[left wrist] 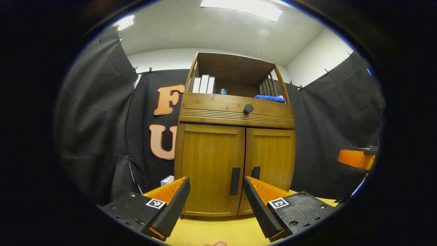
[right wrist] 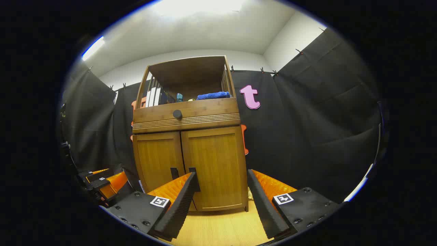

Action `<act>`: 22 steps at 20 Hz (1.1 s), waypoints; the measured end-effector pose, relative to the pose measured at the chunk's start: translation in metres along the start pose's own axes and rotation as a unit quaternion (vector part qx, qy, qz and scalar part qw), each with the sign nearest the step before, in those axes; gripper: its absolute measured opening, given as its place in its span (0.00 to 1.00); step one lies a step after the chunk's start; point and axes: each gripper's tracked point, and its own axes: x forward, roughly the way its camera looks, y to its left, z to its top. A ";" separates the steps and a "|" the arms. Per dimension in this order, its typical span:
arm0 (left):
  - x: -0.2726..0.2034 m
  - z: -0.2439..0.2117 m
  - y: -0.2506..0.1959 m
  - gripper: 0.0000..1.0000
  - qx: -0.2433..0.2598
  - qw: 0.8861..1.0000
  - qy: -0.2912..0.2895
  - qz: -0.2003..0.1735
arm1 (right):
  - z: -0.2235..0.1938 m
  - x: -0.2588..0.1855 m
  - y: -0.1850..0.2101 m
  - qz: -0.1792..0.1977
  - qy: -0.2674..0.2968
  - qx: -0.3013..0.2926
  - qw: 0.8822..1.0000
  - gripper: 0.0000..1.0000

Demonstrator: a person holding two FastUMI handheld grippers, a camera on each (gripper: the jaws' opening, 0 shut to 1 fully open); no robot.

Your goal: Open the right door of the double-door shoe cabinet with the right hand, and open the left door with the left hand.

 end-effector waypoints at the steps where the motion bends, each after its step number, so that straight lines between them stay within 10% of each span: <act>1: -0.001 0.000 0.000 0.94 0.000 1.000 0.000 0.000 | 0.000 0.000 0.000 -0.001 -0.001 0.000 1.000 0.95; 22: 0.004 -0.004 0.002 0.94 -0.007 1.000 0.005 0.002 | -0.002 0.008 0.001 0.005 0.004 -0.002 1.000 0.95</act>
